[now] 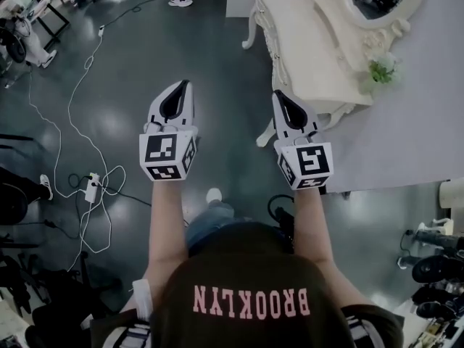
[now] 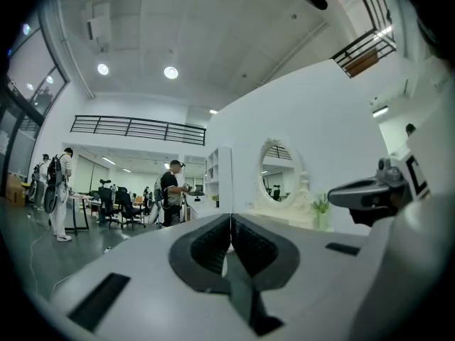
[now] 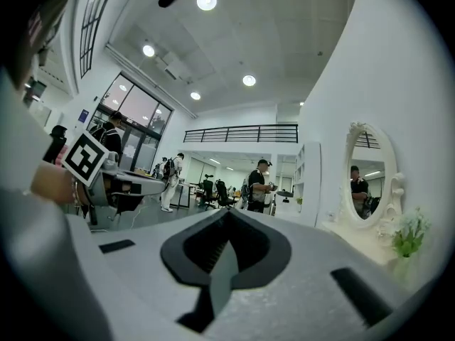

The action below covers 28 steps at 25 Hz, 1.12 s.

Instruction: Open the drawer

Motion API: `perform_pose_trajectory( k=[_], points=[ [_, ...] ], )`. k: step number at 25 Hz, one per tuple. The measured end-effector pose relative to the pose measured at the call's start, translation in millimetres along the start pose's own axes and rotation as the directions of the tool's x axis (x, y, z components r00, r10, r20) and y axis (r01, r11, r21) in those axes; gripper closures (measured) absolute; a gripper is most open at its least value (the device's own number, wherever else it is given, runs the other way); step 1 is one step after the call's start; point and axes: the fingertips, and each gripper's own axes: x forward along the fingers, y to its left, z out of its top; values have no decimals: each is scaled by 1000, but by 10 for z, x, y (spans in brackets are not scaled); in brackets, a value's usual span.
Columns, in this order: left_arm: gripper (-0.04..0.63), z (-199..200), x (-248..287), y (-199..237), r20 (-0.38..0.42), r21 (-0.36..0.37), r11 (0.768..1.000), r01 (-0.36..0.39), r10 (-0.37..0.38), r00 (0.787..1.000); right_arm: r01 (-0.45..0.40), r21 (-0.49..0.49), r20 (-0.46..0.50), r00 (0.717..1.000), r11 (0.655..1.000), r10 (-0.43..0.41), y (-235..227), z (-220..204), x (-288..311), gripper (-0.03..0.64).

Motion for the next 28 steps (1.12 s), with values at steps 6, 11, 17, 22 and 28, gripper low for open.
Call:
perform_pose_trajectory(
  k=[6,11,17,22,28],
  points=[
    [591,-49,390,499,0,-7,1000,28,-28,1000,34,11,-12,999,999,-34,25,-37,594,620],
    [591,-139,596,755,-14,3,999,51,-51,999,47,37,-15,999,998,-47,53,-90,964,620],
    [591,-358,909,1132,-27,-22,999,49,-50,998,41,15,-45,998,999,-40,88,-244,1516,620],
    [591,-371,1105,1223,-37,-18,999,43,-43,998,27,29,-53,998,999,-25,-24,-271,1823,620],
    [591,-495,1535,1637,-61,-1,1000,18,-18,998,-8,31,-48,999,999,9,-55,-367,2524,620]
  ],
)
